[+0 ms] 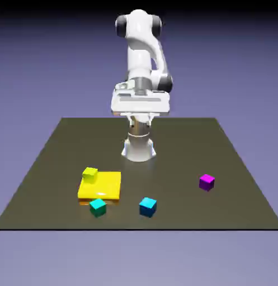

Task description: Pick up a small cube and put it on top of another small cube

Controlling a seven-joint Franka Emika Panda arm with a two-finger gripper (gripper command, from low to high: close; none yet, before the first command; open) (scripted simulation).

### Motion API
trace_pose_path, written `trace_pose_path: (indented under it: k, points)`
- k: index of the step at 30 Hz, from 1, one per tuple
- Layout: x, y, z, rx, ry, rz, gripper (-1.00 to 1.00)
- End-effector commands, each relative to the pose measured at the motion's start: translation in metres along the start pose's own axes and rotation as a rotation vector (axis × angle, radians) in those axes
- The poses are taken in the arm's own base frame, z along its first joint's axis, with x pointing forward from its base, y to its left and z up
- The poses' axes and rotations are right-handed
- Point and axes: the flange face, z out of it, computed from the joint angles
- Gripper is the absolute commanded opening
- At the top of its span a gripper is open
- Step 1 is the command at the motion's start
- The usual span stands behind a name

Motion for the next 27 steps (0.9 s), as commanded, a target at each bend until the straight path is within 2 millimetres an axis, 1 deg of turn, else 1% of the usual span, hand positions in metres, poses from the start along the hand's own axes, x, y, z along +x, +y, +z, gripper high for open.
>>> trace_pose_path:
  k: [1, 4, 8, 11, 14, 17, 19, 22, 24, 25, 26, 27]
  points:
    - [-0.010, -0.003, 0.012, -0.026, -0.029, 0.030, 0.00]
    - [-0.041, -0.010, 0.046, -0.108, -0.116, 0.123, 0.00]
    - [-0.090, -0.015, 0.088, -0.226, -0.228, 0.252, 0.00]
    - [-0.131, -0.016, 0.114, -0.323, -0.310, 0.352, 0.00]
    - [-0.175, -0.016, 0.135, -0.426, -0.390, 0.453, 0.00]
    - [-0.221, -0.016, 0.149, -0.537, -0.467, 0.554, 0.00]
    - [-0.252, -0.017, 0.154, -0.615, -0.518, 0.620, 0.00]
    - [-0.299, -0.019, 0.155, -0.738, -0.591, 0.716, 0.00]
    - [-0.328, -0.022, 0.151, -0.824, -0.638, 0.778, 0.00]
    - [-0.341, -0.023, 0.148, -0.862, -0.658, 0.804, 0.00]
    - [-0.341, -0.023, 0.148, -0.862, -0.658, 0.804, 0.00]
    - [-0.348, -0.021, 0.154, -0.860, -0.661, 0.805, 0.00]
